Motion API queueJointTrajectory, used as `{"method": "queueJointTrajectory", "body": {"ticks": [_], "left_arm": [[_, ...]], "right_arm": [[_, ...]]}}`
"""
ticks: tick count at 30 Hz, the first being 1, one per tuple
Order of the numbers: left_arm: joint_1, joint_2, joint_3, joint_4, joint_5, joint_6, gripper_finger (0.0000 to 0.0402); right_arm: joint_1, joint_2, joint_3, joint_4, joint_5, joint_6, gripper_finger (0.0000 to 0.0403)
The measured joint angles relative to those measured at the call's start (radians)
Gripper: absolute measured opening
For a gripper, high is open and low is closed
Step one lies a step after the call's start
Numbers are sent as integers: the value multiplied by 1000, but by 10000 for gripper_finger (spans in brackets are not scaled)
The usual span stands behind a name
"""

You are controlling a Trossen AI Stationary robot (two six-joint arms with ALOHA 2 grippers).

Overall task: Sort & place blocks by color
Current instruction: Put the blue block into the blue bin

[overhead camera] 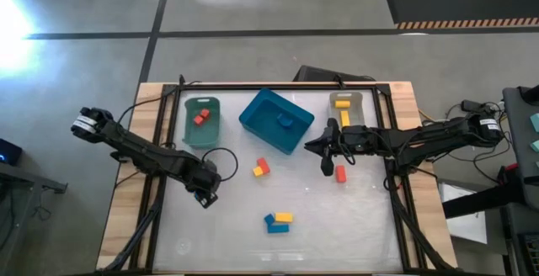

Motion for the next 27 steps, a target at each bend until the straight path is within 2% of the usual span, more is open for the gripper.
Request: {"method": "queueJointTrajectory", "body": {"ticks": [6, 16, 23, 27], "left_arm": [[-2, 3, -23, 3, -26, 3, 169], [-1, 26, -75, 41, -96, 55, 253], [-2, 67, -111, 103, -94, 60, 257], [-2, 104, -107, 109, -93, 101, 240]], "right_arm": [[0, 0, 0, 0, 0, -7, 36], [0, 0, 0, -4, 0, -7, 36], [0, 0, 0, -8, 0, -6, 36], [0, 0, 0, -9, 0, -7, 36]]}}
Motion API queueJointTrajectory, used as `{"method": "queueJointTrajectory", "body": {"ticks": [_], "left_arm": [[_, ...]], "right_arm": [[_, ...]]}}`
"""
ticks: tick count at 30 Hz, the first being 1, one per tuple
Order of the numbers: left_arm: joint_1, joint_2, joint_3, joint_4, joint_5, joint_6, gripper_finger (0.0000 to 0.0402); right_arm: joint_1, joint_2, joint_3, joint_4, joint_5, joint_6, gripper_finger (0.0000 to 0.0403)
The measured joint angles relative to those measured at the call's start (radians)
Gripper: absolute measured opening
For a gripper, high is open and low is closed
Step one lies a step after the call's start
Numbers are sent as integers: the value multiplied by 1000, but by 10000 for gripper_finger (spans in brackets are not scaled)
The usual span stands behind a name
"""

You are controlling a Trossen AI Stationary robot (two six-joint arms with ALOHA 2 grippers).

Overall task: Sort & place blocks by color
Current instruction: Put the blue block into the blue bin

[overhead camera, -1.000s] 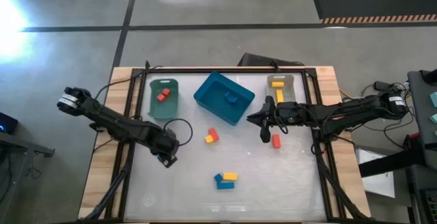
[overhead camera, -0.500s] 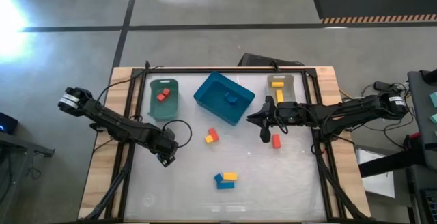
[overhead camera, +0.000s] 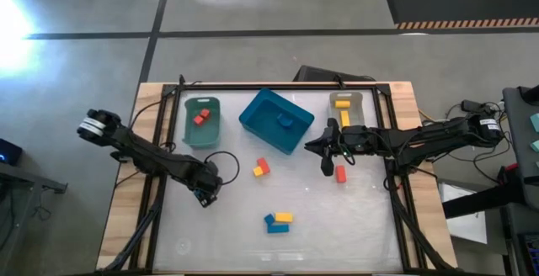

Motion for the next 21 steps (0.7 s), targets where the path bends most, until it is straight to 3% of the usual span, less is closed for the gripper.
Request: {"method": "queueJointTrajectory", "body": {"ticks": [7, 9, 11, 15, 21], "left_arm": [[0, 19, 26, 5, 0, 63, 142], [-1, 10, 38, 5, -47, 96, 117], [0, -13, 57, 57, -108, 144, 116], [0, -60, 78, 239, -228, 328, 116], [31, -111, 91, 717, -379, 801, 116]], "right_arm": [[0, 0, 0, -1, 0, -12, 36], [0, 0, 0, 1, 0, -26, 36], [0, 0, -2, 15, 0, -44, 36], [1, 1, -25, 93, 0, -68, 36], [19, 30, -42, 158, 0, -89, 36]]}}
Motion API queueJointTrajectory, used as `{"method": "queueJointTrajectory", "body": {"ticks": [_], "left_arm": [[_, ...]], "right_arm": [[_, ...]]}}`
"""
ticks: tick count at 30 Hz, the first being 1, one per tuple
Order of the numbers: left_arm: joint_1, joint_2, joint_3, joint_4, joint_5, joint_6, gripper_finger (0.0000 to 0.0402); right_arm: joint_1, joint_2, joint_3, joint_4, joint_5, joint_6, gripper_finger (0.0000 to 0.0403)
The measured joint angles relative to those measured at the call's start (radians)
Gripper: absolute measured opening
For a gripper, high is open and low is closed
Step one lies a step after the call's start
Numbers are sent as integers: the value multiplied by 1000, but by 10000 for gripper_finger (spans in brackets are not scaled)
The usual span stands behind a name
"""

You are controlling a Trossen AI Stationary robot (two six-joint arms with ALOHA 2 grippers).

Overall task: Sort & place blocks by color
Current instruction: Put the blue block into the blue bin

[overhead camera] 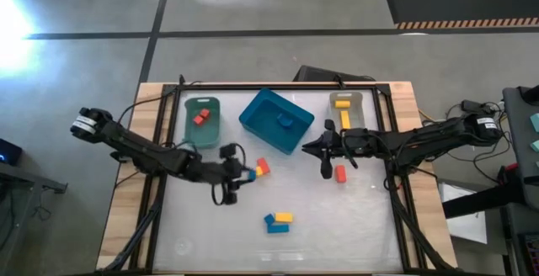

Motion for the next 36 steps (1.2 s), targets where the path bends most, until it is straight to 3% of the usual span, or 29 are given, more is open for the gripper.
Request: {"method": "queueJointTrajectory", "body": {"ticks": [2, 5, 17, 21, 28, 36], "left_arm": [[34, 0, 11, 123, -21, 150, 116], [102, 12, 75, 125, -18, 318, 116], [485, 209, 465, -418, 201, 609, 116], [608, 324, 564, -527, 318, 627, 116], [702, 515, 718, -525, 326, 473, 116], [740, 654, 811, -526, 325, 433, 116]], "right_arm": [[8, 13, -2, -1, 0, -3, 36], [24, 23, 0, -2, 0, -6, 36], [100, -23, -1, -22, 0, -60, 36], [99, -31, -2, -35, 0, -59, 36], [99, -30, -6, -37, 0, -62, 36], [99, -30, -6, -38, 1, -59, 36]]}}
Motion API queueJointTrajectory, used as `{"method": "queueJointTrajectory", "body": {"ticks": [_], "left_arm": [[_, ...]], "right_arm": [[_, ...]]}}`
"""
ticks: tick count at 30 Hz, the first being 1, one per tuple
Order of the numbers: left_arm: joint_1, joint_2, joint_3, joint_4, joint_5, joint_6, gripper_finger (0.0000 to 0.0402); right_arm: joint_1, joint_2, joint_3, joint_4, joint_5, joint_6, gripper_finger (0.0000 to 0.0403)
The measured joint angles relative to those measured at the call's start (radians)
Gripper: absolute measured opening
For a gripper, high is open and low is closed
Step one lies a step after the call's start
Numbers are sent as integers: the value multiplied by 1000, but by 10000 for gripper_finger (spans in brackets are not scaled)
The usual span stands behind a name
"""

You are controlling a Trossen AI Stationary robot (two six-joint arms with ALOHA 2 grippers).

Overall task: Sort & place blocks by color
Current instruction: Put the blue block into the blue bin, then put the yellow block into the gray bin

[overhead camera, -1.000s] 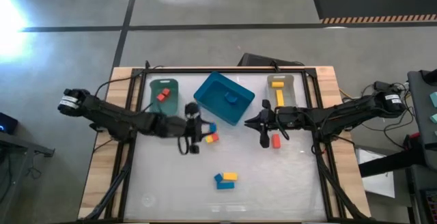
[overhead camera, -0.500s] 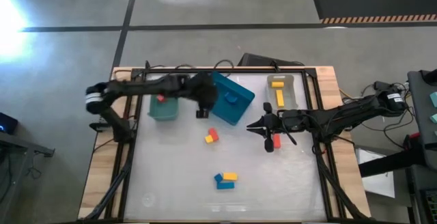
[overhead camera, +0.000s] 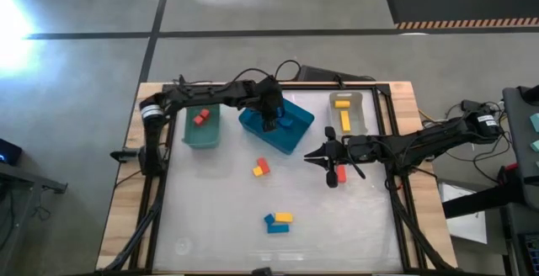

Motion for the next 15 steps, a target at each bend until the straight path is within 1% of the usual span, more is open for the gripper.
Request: {"method": "queueJointTrajectory", "body": {"ticks": [5, 11, 15], "left_arm": [[13, 43, -2, 1, -3, 0, 117], [19, 73, -10, 3, -6, -4, 163], [18, 73, -8, 21, -7, -2, 177]], "right_arm": [[0, 1, -2, 0, 0, 5, 36], [0, 1, -2, 0, 0, 7, 36], [0, 1, -2, 0, 0, 8, 36]]}}
